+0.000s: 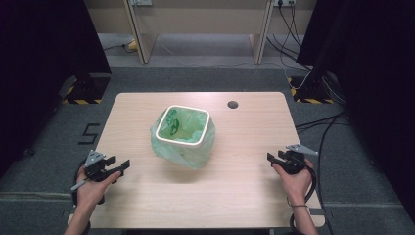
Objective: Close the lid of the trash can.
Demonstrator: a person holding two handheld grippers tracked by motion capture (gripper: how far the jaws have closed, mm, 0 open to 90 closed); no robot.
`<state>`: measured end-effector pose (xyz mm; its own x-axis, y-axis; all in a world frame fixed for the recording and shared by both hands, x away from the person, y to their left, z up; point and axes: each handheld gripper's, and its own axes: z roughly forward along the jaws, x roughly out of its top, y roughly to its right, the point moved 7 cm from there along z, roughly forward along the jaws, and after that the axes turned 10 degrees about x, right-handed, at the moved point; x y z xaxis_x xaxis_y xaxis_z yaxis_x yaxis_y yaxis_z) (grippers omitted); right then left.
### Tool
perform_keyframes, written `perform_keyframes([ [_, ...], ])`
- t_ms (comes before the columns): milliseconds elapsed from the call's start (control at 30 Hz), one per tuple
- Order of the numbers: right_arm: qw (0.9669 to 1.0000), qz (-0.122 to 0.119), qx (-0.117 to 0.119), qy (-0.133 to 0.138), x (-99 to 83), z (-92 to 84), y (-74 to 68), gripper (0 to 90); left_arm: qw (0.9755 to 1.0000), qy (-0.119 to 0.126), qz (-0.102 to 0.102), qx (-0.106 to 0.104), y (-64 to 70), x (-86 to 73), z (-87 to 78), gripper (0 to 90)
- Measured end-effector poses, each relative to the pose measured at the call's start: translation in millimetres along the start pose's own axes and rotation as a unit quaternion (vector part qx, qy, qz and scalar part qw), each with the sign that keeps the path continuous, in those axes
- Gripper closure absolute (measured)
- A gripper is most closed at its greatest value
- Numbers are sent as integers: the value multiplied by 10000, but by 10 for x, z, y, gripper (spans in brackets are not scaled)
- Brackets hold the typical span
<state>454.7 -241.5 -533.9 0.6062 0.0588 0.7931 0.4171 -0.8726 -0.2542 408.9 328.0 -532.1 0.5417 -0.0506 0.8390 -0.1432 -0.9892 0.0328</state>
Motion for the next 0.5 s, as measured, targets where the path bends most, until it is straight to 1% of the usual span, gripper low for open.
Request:
perform_keyframes([
  [100, 10000, 17, 12, 33, -23, 14, -13, 473, 10000, 29, 16, 0, 3, -20, 7, 342],
  [133, 10000, -17, 23, 39, -30, 16, -16, 473, 10000, 71, 16, 4, -1, -22, 7, 342],
  [267, 9997, -114, -10, 201, -47, 18, -27, 474, 9998, 213, -49, 13, -12, -47, -1, 342],
  [333, 9996, -106, -6, 256, -53, 19, -31, 474, 9997, 240, -60, 1, -4, -68, -6, 342],
  [433, 9994, -102, 9, 318, -66, 24, -40, 473, 9996, 287, 38, -22, 27, -90, -14, 342],
  [500, 9993, -135, 22, 348, -65, 24, -49, 472, 9993, 361, 97, -15, 44, -86, -23, 342],
])
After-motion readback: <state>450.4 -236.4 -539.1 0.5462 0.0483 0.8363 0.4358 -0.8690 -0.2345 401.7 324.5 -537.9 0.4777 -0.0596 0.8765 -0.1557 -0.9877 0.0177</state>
